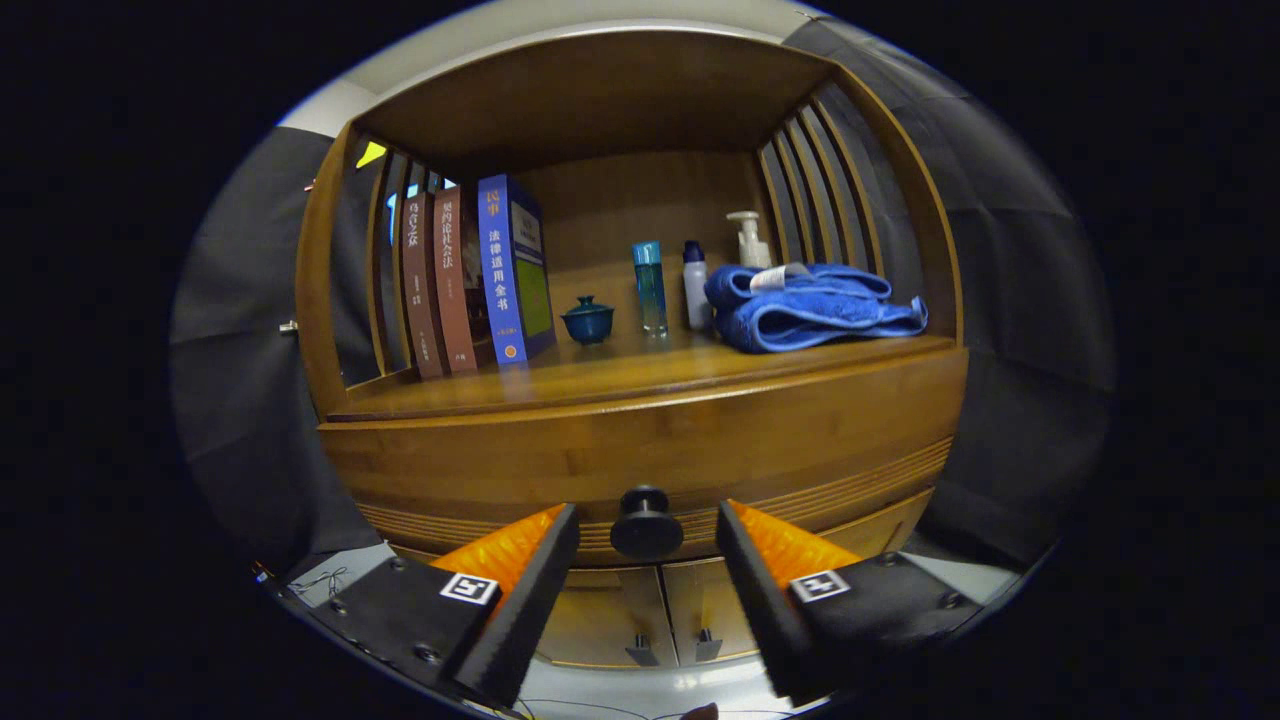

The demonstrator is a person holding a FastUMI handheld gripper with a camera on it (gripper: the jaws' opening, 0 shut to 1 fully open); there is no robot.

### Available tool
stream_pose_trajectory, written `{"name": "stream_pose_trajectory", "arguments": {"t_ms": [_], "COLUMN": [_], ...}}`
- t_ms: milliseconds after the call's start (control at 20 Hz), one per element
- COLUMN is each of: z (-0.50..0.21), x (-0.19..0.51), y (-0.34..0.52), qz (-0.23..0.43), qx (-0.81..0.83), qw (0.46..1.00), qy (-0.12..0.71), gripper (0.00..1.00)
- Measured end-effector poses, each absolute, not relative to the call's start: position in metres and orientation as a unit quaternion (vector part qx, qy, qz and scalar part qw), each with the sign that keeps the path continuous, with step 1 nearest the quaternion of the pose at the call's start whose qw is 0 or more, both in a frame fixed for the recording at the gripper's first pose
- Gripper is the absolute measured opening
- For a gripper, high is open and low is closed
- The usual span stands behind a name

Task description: Pull open the drawer, take out the items inside it, and place them on the countertop above the cabinet.

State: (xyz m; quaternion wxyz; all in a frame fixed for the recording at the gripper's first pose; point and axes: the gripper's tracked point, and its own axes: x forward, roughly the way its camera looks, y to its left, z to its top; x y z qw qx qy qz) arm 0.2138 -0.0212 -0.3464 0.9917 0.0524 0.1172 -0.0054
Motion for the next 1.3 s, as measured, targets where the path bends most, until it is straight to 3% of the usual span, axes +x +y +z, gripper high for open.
{"name": "stream_pose_trajectory", "arguments": {"t_ms": [100,150,200,350,550,1300], "z": [-0.354,-0.357,-0.36,-0.364,-0.364,-0.357], "x": [0.218,0.223,0.226,0.228,0.227,0.12], "y": [-0.02,-0.021,-0.023,-0.025,-0.025,-0.028], "qz": [-0.006,-0.012,-0.018,-0.023,-0.026,-0.023], "qx": [0.042,0.035,0.025,0.015,0.024,0.034], "qw": [0.992,0.992,0.991,0.992,0.991,0.989], "qy": [0.122,0.124,0.129,0.124,0.131,0.138], "gripper": [0.74,0.74,0.63,0.55,0.34,0.34]}}
